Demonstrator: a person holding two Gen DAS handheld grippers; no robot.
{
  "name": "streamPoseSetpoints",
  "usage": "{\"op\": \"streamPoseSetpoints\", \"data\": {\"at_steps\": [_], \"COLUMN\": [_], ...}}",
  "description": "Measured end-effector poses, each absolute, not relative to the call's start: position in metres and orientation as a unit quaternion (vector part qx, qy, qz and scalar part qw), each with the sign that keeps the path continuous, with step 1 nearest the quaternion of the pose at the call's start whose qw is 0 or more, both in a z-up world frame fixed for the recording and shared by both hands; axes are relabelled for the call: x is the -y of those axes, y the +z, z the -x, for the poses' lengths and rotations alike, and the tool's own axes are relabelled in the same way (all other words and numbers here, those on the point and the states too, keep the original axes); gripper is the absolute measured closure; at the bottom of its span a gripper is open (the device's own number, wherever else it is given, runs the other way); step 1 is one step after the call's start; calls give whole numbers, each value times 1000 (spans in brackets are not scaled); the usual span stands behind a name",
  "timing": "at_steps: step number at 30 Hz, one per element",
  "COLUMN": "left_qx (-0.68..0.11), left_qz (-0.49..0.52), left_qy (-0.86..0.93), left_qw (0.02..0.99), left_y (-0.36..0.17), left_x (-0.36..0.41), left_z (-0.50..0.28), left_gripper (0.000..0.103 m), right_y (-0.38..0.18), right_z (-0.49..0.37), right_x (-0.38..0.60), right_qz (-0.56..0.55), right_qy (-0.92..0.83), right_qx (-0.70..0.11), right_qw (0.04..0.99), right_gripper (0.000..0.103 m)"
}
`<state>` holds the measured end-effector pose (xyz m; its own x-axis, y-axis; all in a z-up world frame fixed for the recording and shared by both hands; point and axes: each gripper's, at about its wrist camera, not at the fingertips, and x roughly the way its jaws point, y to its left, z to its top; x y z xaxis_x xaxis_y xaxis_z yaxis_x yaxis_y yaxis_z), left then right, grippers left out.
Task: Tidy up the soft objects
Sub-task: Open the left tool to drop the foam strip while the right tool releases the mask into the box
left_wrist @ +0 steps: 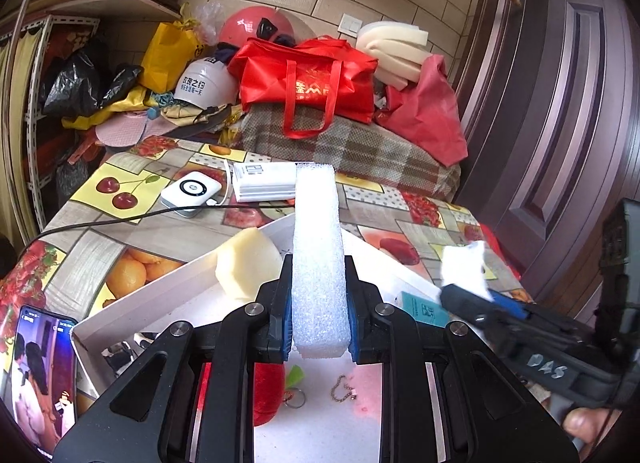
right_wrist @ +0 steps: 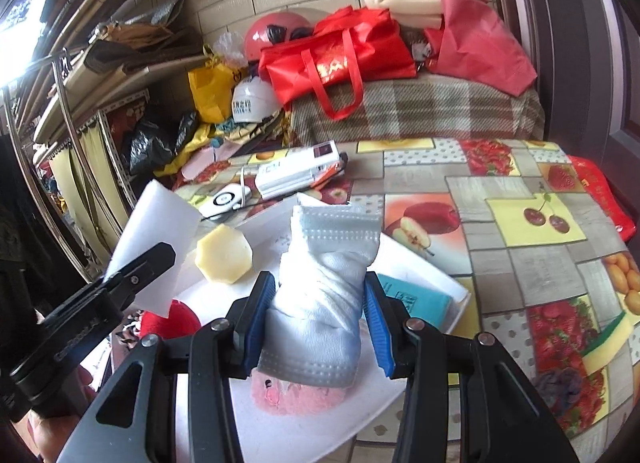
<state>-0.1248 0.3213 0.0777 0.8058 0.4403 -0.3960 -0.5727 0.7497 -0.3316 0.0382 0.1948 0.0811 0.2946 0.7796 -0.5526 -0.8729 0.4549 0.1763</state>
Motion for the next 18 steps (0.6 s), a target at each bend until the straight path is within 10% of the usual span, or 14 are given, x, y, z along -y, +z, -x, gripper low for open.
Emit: {"op": "streamPoseSetpoints", "data": {"at_steps": [6, 7, 10, 18], "left_qx": [-158, -158, -151, -89], "left_qz": [225, 223, 214, 202], "left_qy": [271, 274, 296, 336], "left_qw": [923, 922, 919, 916], "left_y": [74, 74, 77, 84], "left_x": [-324, -323, -320, -321], "left_z": [121, 121, 123, 143], "left_gripper": [83, 73, 0, 0], "right_y": [68, 66, 65, 73], "right_z": [-34, -34, -30, -25], "right_x": [-208, -209, -206, -183], "right_qz": [85, 83, 78, 57], "right_qy": [516, 520, 525, 520], "right_qx": [-303, -306, -300, -283], "right_qw": [797, 793, 793, 804], "right_gripper": [52, 36, 15, 0]}}
